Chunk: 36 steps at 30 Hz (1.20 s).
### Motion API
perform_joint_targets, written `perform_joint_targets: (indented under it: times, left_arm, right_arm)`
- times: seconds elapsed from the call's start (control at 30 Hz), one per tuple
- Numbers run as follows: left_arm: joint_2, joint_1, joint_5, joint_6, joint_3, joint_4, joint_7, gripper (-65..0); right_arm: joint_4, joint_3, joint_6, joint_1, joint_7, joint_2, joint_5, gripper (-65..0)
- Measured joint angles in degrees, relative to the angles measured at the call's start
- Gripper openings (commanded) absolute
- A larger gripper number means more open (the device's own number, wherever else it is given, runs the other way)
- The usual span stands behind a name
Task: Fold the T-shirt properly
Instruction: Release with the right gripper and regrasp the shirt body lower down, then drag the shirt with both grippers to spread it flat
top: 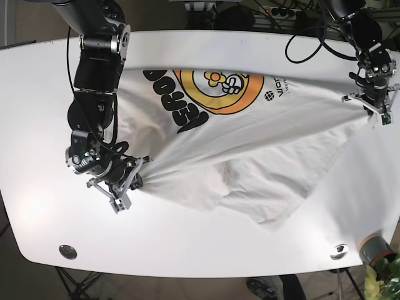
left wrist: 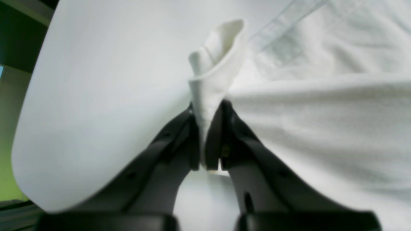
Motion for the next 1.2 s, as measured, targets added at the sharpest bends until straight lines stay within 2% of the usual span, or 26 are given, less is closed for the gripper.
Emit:
perform_joint_targets:
  times: [0.2, 0.37, 0.43, 0.53, 0.67, 0.7, 0.83, 1.2]
  left_arm:
    - [-0.04, -2.80, -0.37, -0.22, 2.32, 1.09, 0.17, -65.0]
    - [-0.04, -3.04, -0.44, -0.31, 4.00, 1.33, 0.02, -65.0]
    - [-0.04, -3.80, 0.52, 0.11, 6.34, 1.05, 1.18, -65.0]
    - [-0.09, -4.85, 0.15, 0.20, 9.29, 1.18, 0.11, -65.0]
    - [-0.20, -4.85, 0.07, 0.20, 13.29, 1.31, 0.00, -65.0]
    - [-0.24, -4.72, 0.22, 0.24, 14.84, 1.25, 0.00, -65.0]
    - [0.02, -4.76, 0.24, 0.20, 18.69, 1.22, 0.26, -65.0]
    - [2.21, -13.51, 0.37, 0.48, 25.49, 1.03, 0.42, -65.0]
  right_arm:
    - [15.19, 6.67, 0.02, -5.25, -7.58, -0.59, 0.81, -62.8]
    - [24.85, 9.38, 0.20, -10.97, -8.76, -0.15, 0.63, -62.8]
    - [28.68, 10.36, 0.20, -13.31, -8.85, -0.57, 1.01, -62.8]
    - [33.51, 12.22, 0.31, -17.44, -8.31, -0.76, 1.27, -62.8]
    - [33.86, 16.09, 0.33, -21.79, -9.11, -0.66, 0.39, -62.8]
    - [33.73, 17.59, 0.76, -22.60, -9.25, -1.09, 0.04, -62.8]
    - [33.83, 21.35, 0.61, -25.20, -8.90, -2.78, 0.07, -62.8]
    - [31.45, 22.16, 0.13, -21.09, -8.81, -2.89, -0.11, -62.8]
